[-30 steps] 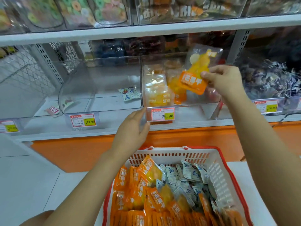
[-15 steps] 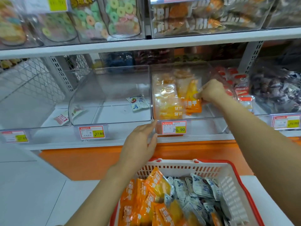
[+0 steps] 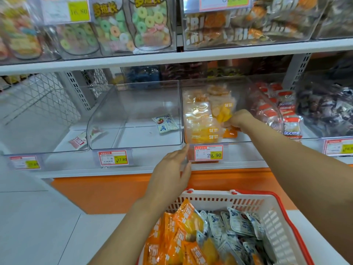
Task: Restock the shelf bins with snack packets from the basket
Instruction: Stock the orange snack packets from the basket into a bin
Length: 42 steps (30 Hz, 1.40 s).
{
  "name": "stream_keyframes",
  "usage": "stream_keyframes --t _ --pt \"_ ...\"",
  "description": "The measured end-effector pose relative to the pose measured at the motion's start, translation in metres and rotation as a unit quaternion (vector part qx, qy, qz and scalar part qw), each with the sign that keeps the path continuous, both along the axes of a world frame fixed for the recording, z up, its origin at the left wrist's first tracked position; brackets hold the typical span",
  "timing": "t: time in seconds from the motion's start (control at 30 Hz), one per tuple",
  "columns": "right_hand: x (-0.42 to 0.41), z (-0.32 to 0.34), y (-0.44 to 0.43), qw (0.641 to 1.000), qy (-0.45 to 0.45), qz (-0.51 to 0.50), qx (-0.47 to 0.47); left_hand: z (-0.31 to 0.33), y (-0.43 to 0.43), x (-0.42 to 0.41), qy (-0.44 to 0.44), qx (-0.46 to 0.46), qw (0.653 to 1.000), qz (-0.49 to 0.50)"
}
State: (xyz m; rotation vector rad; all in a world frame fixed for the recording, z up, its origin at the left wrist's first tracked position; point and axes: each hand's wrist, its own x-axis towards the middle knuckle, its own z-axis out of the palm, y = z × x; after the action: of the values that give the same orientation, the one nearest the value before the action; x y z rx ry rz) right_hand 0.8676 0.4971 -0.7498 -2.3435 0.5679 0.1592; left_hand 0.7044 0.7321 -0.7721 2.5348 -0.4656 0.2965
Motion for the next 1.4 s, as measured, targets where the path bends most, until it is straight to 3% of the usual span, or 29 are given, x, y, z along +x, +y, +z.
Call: stream_keyframes --t 0.13,0.33,0.43,0.63,0.73,0.87,1.0,1.13,1.2,1.27,1.4 --pt "0.004 0.003 -0.002 0.997 -0.001 0.011 -0.078 -0.001 0.001 -0.001 0.000 -0.004 1.000 -0.005" --pt "0.016 -0.008 0.008 0.998 -0.004 -0.026 0.061 -0.002 0.001 -0.001 -0.009 -0.011 1.000 -0.010" --pt "0.013 -0.004 0.016 1.000 0.008 -0.014 0.019 -0.002 0.000 -0.001 -0.009 -0.009 1.000 -0.014" --pt "0.004 0.000 0.008 0.998 0.024 0.036 0.041 -0.008 0.002 -0.008 0.006 0.003 1.000 -0.014" --pt "-0.013 0.009 0.008 0.995 -0.058 -0.012 0.081 -0.020 0.006 -0.016 0.039 0.017 0.999 -0.001" --pt "-0.058 0.018 0.009 0.988 -0.137 -0.046 0.060 -0.040 0.007 -0.034 0.078 0.068 0.995 -0.008" --pt "-0.137 0.009 0.020 0.947 -0.318 0.018 0.029 -0.070 0.010 -0.059 0.160 0.141 0.977 -0.025" --pt "-0.186 -0.031 0.034 0.932 -0.348 0.093 -0.048 -0.096 0.019 -0.086 0.257 0.228 0.937 -0.056" --pt "-0.194 -0.056 0.039 0.957 -0.257 0.129 -0.037 -0.105 0.024 -0.097 0.291 0.232 0.926 -0.060" --pt "-0.202 -0.088 0.044 0.971 -0.075 0.222 -0.055 -0.112 0.026 -0.106 0.334 0.248 0.906 -0.074" --pt "-0.241 -0.175 0.039 0.907 0.143 0.394 -0.035 -0.120 0.028 -0.119 0.404 0.320 0.852 -0.095"
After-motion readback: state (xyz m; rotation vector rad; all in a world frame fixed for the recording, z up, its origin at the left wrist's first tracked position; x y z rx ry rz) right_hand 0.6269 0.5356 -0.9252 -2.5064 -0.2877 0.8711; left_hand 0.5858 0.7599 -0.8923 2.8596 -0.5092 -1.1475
